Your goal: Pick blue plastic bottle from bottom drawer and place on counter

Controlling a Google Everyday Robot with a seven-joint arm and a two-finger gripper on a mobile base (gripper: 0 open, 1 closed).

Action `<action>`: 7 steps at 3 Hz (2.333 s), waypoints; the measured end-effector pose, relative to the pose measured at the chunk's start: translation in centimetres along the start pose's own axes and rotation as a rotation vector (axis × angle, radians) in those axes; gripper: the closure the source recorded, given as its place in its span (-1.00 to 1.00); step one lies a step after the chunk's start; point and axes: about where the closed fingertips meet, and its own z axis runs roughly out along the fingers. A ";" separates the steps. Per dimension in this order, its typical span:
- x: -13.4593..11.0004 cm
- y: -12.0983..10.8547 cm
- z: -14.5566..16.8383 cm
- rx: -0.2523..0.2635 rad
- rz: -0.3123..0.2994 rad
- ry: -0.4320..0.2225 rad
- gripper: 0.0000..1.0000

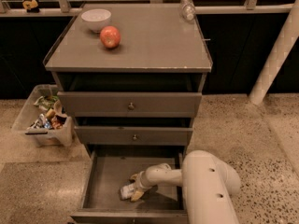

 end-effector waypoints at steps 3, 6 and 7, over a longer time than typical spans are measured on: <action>2.0 -6.1 -14.9 0.230 -0.143 0.074 1.00; -2.4 -9.9 -27.5 0.428 -0.128 0.009 1.00; -3.3 -9.8 -29.8 0.409 -0.137 0.039 1.00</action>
Offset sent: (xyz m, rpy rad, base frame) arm -0.1032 -0.0401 0.1808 -0.0821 -0.4550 -0.2308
